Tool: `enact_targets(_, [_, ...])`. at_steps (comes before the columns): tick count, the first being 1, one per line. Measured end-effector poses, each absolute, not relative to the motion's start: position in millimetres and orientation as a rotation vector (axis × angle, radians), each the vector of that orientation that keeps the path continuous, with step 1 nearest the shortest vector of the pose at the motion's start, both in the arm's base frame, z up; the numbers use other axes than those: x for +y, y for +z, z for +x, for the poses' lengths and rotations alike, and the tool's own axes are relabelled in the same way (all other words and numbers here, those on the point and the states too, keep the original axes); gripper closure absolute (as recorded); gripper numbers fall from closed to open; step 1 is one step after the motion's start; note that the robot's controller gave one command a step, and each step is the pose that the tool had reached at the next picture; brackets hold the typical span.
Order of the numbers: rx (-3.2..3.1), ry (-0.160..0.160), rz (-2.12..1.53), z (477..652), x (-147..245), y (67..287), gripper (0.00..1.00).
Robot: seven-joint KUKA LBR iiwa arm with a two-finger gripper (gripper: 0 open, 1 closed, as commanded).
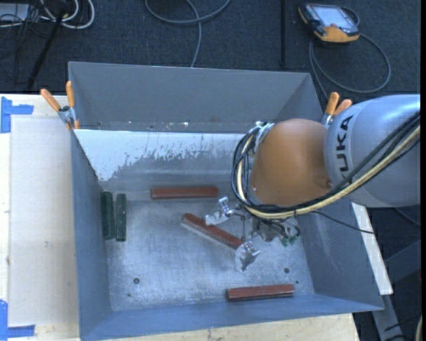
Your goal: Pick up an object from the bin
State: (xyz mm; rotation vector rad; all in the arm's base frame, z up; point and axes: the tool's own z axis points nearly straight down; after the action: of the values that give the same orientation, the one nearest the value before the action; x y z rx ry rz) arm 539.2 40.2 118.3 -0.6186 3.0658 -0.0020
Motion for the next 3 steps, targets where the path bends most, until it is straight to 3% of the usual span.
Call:
enact_targets(1, [3.105, 0.002, -0.495, 578.8, 40.8, 98.7, 0.00])
enact_targets(2, [3.051, -0.001, -0.648, 566.7, 37.8, 77.5, 1.00])
enact_targets(3, [3.051, 0.000, -0.646, 566.8, 37.6, 77.5, 1.00])
